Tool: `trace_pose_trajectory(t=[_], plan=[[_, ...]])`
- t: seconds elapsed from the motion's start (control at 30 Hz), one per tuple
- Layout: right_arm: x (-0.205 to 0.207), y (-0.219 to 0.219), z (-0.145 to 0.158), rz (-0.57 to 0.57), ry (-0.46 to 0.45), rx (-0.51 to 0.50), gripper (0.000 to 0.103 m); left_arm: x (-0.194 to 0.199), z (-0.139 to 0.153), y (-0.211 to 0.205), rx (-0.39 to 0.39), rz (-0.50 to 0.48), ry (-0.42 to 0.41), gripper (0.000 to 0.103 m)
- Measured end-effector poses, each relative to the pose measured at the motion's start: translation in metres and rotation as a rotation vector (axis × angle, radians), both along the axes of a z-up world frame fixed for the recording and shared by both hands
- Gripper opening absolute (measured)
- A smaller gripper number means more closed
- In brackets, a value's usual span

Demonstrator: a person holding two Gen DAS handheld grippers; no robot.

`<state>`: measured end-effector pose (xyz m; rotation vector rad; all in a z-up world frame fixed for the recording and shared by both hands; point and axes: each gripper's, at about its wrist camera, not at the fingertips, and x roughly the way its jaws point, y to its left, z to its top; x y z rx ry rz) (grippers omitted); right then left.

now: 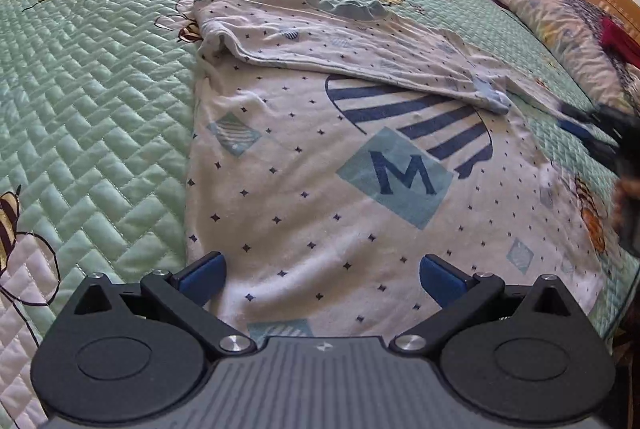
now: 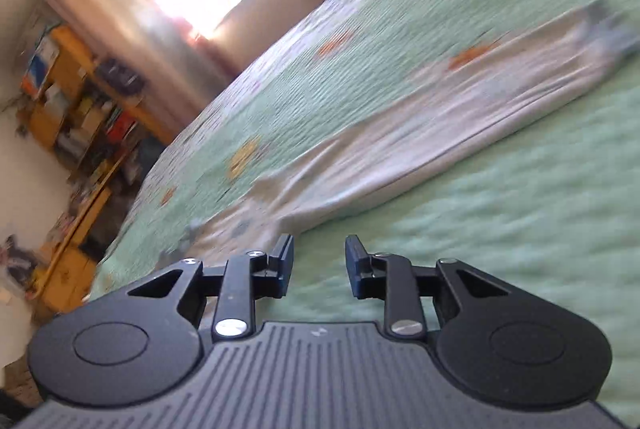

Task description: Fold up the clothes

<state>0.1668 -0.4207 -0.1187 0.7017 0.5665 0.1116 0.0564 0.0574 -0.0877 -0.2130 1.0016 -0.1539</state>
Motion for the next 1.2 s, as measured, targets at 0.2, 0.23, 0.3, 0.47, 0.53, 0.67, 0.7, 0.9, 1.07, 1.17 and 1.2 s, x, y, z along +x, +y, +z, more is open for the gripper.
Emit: trace_pose_trajectory(t=[0.2, 0.23, 0.3, 0.47, 0.53, 0.67, 0.7, 0.9, 1.07, 1.17, 1.2], plan=[[-0.023, -0.097, 0.004, -0.274, -0.031, -0.06, 0.049, 0.007, 0.016, -0.024, -0.052, -0.016, -0.036, 0.102], [-0.023, -0.109, 0.003, -0.308, -0.027, -0.053, 0.049, 0.009, 0.018, -0.031, -0.054, -0.031, -0.043, 0.102], [-0.023, -0.13, -0.003, -0.354, -0.01, -0.02, 0.049, 0.012, 0.021, -0.044, -0.06, -0.06, -0.058, 0.102], [-0.014, -0.149, -0.025, -0.376, 0.03, 0.084, 0.049, 0.022, 0.013, -0.061, -0.078, -0.048, -0.001, 0.102], [-0.005, -0.147, -0.025, -0.372, 0.044, 0.067, 0.05, 0.023, 0.01, -0.062, -0.082, -0.047, 0.012, 0.102], [0.018, -0.146, -0.027, -0.38, 0.078, 0.043, 0.051, 0.024, 0.008, -0.061, -0.078, -0.05, 0.018, 0.102], [0.023, -0.146, -0.027, -0.384, 0.078, 0.042, 0.051, 0.025, 0.007, -0.061, -0.077, -0.051, 0.019, 0.102], [0.043, -0.141, -0.023, -0.34, 0.077, -0.039, 0.042, 0.026, 0.003, -0.06, -0.072, -0.055, 0.027, 0.102], [0.037, -0.12, -0.01, -0.234, 0.013, -0.077, 0.009, 0.023, 0.003, -0.054, -0.095, -0.046, 0.023, 0.102], [0.035, -0.082, 0.018, -0.109, -0.101, -0.145, 0.008, 0.02, 0.005, -0.05, -0.106, -0.044, 0.016, 0.102], [0.036, -0.067, 0.029, -0.053, -0.142, -0.142, 0.008, 0.02, 0.006, -0.049, -0.111, -0.042, 0.013, 0.102]])
